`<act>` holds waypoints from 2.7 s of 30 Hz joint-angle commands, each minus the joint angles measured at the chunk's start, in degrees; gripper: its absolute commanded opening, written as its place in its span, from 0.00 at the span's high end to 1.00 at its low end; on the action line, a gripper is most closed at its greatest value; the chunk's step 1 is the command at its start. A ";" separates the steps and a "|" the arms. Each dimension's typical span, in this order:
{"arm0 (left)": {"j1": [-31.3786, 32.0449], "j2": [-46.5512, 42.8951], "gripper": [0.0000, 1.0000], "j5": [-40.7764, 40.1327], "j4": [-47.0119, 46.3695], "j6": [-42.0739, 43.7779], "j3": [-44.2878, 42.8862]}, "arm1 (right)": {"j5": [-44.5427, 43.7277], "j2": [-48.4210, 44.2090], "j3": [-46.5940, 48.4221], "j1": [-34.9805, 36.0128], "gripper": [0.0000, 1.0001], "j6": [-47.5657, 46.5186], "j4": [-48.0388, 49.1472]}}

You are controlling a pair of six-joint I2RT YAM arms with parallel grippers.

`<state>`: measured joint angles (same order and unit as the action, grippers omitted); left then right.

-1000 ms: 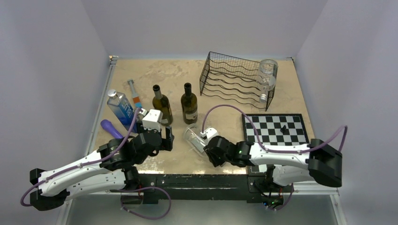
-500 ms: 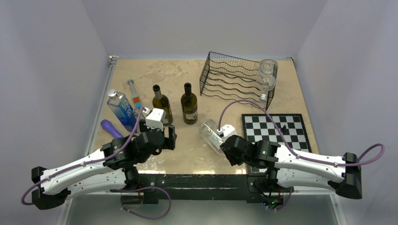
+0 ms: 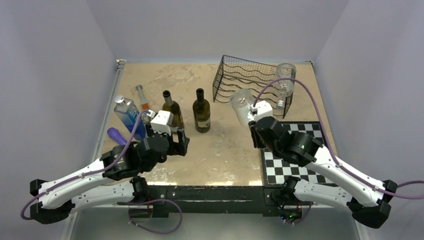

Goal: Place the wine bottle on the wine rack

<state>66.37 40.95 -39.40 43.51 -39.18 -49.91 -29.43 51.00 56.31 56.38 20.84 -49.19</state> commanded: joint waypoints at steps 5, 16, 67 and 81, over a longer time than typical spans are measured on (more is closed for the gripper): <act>-0.27 -1.47 0.06 2.56 -1.09 2.44 -6.25 | -7.30 7.34 15.63 -13.58 1.00 -5.34 16.90; -0.27 -2.79 0.01 5.47 2.26 2.16 -9.17 | -2.36 22.77 26.10 -27.23 1.00 2.14 17.18; -0.27 -2.12 0.01 5.43 6.35 0.24 -10.03 | -10.45 55.18 41.44 -35.29 0.48 4.79 12.93; -0.27 -3.82 0.01 4.65 7.33 0.02 -10.36 | -1.57 43.11 37.17 -35.34 0.10 -1.57 19.23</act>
<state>66.37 38.09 -33.32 50.87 -38.52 -58.08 -34.68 104.66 95.59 21.30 23.07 -38.28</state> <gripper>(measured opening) 0.992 0.857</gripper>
